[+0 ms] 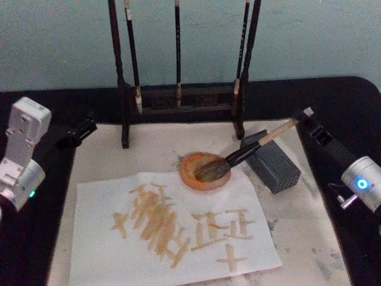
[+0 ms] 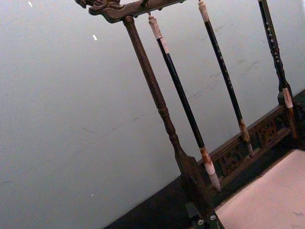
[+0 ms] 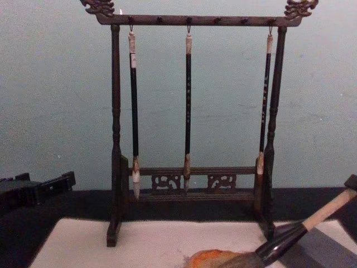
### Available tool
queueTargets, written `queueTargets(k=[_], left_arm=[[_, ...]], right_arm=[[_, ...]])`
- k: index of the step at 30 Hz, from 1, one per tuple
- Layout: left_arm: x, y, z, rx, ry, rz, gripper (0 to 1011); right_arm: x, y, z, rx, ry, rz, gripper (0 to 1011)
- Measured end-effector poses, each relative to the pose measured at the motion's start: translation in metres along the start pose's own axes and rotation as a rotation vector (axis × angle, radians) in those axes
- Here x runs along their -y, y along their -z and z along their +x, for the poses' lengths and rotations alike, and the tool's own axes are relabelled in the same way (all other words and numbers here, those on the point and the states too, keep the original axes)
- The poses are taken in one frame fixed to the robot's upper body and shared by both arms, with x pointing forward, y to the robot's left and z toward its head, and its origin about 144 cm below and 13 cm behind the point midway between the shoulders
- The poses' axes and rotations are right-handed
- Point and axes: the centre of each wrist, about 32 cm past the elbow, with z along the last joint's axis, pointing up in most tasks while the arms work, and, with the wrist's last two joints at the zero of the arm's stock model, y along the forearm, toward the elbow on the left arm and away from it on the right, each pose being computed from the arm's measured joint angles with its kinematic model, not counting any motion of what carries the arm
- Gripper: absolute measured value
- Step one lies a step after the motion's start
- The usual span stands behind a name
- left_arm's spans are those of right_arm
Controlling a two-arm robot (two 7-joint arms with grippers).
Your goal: Pick up the brush from the inkstone, write on the paper, then place the brush back to its original position.
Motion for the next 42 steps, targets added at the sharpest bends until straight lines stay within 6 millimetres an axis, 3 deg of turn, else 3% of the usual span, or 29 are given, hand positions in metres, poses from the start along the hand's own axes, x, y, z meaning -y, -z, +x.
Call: queueTargets(k=[15,32,39,42], left_arm=[[0.0,0.0,0.0,0.0,0.0,0.0,1002],[0.0,0.0,0.0,0.0,0.0,0.0,1002],[0.0,0.0,0.0,0.0,0.0,0.0,1002],[0.0,0.0,0.0,0.0,0.0,0.0,1002]], right_arm=[[0.0,0.0,0.0,0.001,-0.002,-0.002,198],[0.003,-0.004,-0.005,0.015,0.052,-0.027,825],[0.006,-0.01,-0.011,0.051,0.072,-0.042,1000],[0.007,-0.013,-0.013,0.07,0.086,-0.058,1008]])
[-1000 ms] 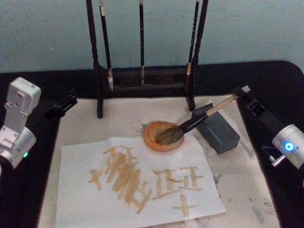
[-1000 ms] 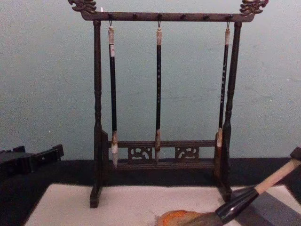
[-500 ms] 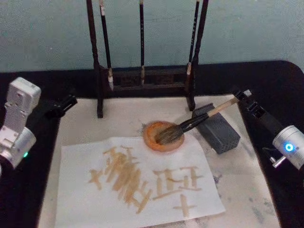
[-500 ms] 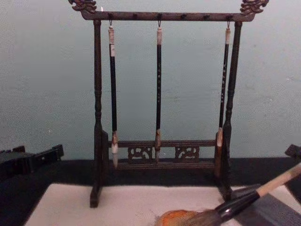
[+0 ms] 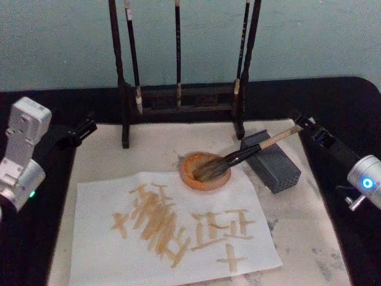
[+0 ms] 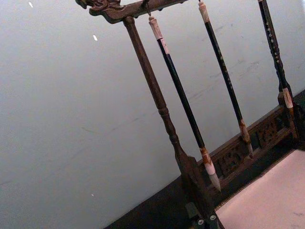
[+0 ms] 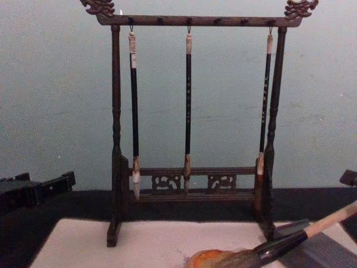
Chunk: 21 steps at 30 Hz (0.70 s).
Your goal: Pick up the brush from the inkstone, write on the paper, then place the brush back to its original position.
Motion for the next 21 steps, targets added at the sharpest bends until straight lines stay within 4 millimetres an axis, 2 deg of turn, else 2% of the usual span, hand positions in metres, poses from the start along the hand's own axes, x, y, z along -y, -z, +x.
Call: queueTargets(k=[14,21], left_arm=[[0.0,0.0,0.0,0.0,0.0,0.0,1002],[0.0,0.0,0.0,0.0,0.0,0.0,1002]], right_arm=[[0.003,-0.011,-0.009,0.108,0.073,-0.074,1008],[0.011,-0.014,-0.015,0.174,0.103,-0.092,1008]])
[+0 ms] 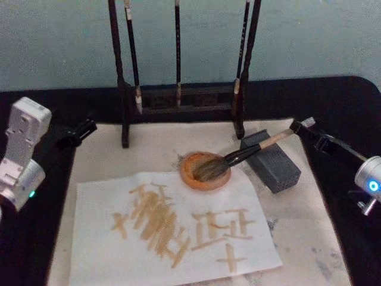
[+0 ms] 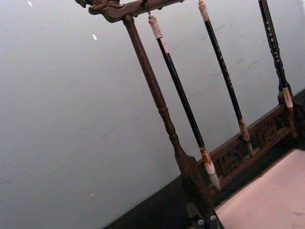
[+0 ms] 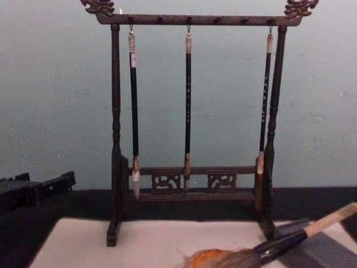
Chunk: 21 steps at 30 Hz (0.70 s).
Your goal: Pick up the brush from the inkstone, write on the paper, then place the brush back to its original position.
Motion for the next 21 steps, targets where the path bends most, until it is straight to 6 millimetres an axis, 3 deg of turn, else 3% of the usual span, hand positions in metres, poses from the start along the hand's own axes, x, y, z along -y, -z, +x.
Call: queueTargets(k=[21], left_arm=[[0.0,0.0,0.0,0.0,0.0,0.0,1002]], right_arm=[[0.044,0.002,-0.029,0.373,0.017,0.015,1009]])
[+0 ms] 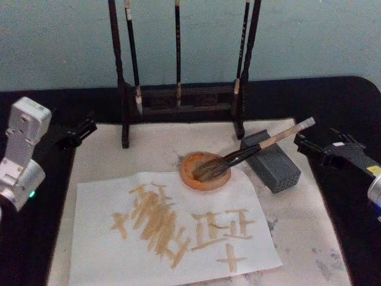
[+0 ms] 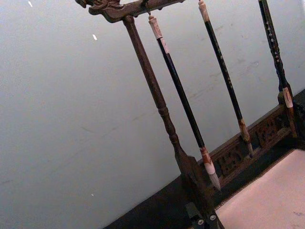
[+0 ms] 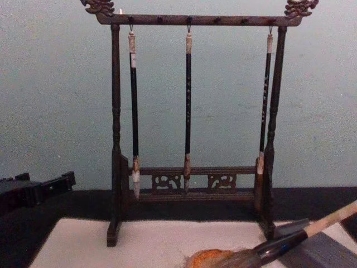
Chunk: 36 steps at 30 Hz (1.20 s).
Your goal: Pick up the brush from the inkstone, write on the paper, then place the brush back to its original position.
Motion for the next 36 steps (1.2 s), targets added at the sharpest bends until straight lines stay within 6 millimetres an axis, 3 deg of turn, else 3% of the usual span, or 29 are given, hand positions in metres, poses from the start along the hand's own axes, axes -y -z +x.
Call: queueTargets(k=[14,36], left_arm=[[0.0,0.0,0.0,0.0,0.0,0.0,1002],[0.0,0.0,0.0,0.0,0.0,0.0,1002]], right_arm=[[0.015,-0.003,-0.021,0.14,-0.065,0.045,1008],[0.003,-0.002,-0.047,0.297,-0.16,0.078,1009]])
